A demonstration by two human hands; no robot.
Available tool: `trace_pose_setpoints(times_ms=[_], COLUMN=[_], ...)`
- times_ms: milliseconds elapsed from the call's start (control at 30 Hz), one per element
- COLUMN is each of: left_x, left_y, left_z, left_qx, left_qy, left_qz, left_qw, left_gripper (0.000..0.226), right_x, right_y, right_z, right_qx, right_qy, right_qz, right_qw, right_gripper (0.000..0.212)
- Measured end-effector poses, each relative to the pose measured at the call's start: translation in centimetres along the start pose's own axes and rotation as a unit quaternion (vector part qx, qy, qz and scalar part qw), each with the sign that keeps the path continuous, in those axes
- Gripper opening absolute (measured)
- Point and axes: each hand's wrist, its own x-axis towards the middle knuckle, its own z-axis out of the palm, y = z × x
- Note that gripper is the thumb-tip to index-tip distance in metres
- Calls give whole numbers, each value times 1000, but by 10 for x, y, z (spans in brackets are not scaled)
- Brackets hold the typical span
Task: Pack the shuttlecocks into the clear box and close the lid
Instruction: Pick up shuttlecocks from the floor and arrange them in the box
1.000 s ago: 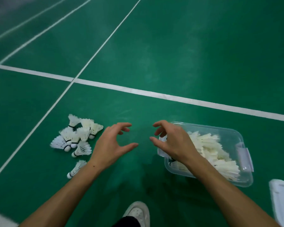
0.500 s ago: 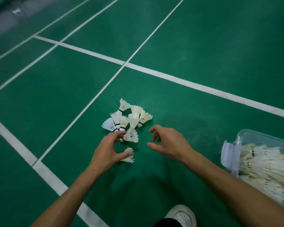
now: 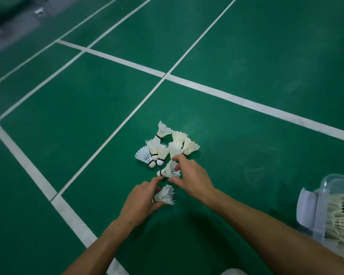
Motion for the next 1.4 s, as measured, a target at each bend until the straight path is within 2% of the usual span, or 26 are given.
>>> trace_pose_setpoints(times_ms=[133,200,333,433,567,633,733,867,933,1033,1167,1300,1400], left_x=[-3,-4,19,52,77,74,59,37,28,23,25,19,17], left_y=[-16,-29,-52,-60,-44,-32,-14,18,42,95,187,267,310], left_z=[-8,-18,-45,-61,-69,-69,-68,-75,-81,-91,-93,-80,-61], left_qx=[-81,-137,-146,-176,-280,-327,-344,-299,-275,-261,-270,-277,-271], left_qy=[-39,-33,44,54,-9,-27,-6,32,49,57,84,55,34], left_qz=[-19,-39,-66,-96,-137,-154,-161,-107,-56,37,135,212,236], left_qw=[996,989,986,978,950,932,925,948,959,963,950,936,933], left_gripper=[88,85,45,37,42,54,79,41,32,28,26,30,33], right_x=[7,9,3,-11,-38,-50,-66,-93,-109,-143,-198,-259,-303], right_y=[2,6,18,28,39,43,46,43,39,39,56,90,116], right_z=[9,8,-4,-12,-23,-29,-39,-62,-81,-117,-172,-216,-237], right_qx=[-28,-21,10,36,53,60,73,96,117,142,167,171,169], right_qy=[16,28,25,20,29,38,54,99,126,166,237,322,369], right_qz=[-29,-34,-29,-19,-26,-27,-24,-30,-30,-33,-10,42,86], right_qw=[999,999,999,999,998,997,996,990,985,975,957,930,910], right_gripper=[59,54,51,52,49,47,46,46,45,45,45,44,45])
